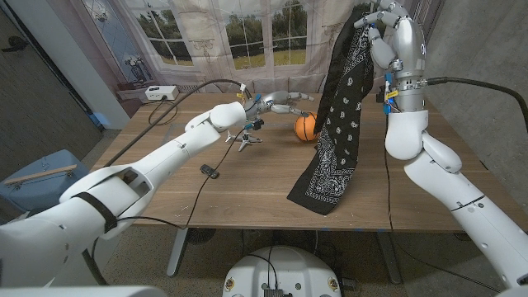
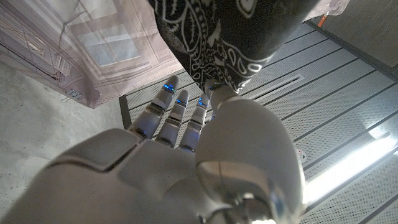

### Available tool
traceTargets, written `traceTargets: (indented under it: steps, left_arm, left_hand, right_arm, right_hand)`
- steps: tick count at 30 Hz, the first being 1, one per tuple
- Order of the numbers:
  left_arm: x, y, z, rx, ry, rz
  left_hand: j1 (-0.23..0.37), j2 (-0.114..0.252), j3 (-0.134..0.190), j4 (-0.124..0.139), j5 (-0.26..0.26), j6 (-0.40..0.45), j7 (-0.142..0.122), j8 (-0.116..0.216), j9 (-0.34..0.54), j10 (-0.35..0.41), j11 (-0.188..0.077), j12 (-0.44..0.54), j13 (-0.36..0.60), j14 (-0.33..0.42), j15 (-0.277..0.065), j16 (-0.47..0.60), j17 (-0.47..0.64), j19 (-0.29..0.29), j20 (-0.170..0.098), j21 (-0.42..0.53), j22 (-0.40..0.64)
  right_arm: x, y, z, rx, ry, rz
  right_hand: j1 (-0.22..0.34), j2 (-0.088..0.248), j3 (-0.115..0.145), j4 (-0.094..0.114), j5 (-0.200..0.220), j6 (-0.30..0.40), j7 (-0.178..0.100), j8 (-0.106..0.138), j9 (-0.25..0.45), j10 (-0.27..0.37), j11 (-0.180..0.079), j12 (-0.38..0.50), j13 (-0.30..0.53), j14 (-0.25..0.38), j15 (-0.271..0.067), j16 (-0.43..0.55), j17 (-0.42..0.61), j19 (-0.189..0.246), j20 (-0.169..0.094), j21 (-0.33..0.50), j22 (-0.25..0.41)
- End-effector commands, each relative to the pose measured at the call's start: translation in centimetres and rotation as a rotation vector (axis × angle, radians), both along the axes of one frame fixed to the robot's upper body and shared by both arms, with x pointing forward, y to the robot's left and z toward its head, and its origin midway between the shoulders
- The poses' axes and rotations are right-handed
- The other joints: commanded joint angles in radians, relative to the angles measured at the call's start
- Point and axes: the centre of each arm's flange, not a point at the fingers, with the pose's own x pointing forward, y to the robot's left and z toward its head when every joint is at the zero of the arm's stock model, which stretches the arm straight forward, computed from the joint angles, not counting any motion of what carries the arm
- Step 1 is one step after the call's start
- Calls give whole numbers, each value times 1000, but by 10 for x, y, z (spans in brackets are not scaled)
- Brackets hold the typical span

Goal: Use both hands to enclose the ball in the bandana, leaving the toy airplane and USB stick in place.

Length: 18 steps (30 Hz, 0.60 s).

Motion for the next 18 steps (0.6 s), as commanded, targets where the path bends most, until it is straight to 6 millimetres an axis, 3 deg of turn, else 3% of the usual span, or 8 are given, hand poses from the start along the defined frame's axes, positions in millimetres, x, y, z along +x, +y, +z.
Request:
traceTargets:
  steps: [1, 7, 12, 18]
  left_arm:
    - [11, -14, -6, 21, 57, -119]
    - [6, -19, -4, 61, 51, -160]
    - [-1, -21, 1, 93, -8, -106]
    - [-9, -24, 3, 130, -73, -51]
  left_hand:
    - [-46, -8, -31, 23, 5, 15, 16, -2, 4, 3, 14, -4, 4, -13, 6, -2, 7, -18, 1, -7, 5]
    - [-71, -29, -69, 29, 21, -20, 57, -19, 4, -13, 21, -12, 5, -30, 17, -6, 8, -41, 2, -15, 7]
    - [-69, -23, -73, 28, 25, -20, 58, -18, 4, -13, 20, -12, 5, -29, 16, -4, 8, -39, 1, -14, 8]
    - [19, 51, -39, 3, 28, -10, 55, -12, 4, 12, 0, -4, 5, -5, -9, 4, 4, -1, -2, 1, 7]
  right_arm:
    - [2, 11, 5, 3, -23, -36]
    - [6, 11, 7, 14, -12, -31]
    - [6, 12, 7, 8, -19, -13]
    - [1, 14, 7, 1, -44, -7]
  right_hand:
    - [0, -5, 2, -6, 6, 13, -2, 7, 1, 3, -4, -4, 2, 4, -126, -2, 0, 4, 4, 9, 3]
    - [-2, -5, 2, -6, 8, 11, -4, 7, -1, 4, -5, -5, 2, 5, -128, -4, 0, 4, 4, 9, 3]
    - [-4, -5, 4, -6, 9, 15, -2, 9, -3, 5, -3, -7, 2, 6, -127, -6, 0, 4, 5, 10, 3]
    - [-5, -6, 5, -6, 10, 14, 0, 9, -5, 7, -3, -8, 2, 7, -128, -7, 0, 4, 4, 10, 3]
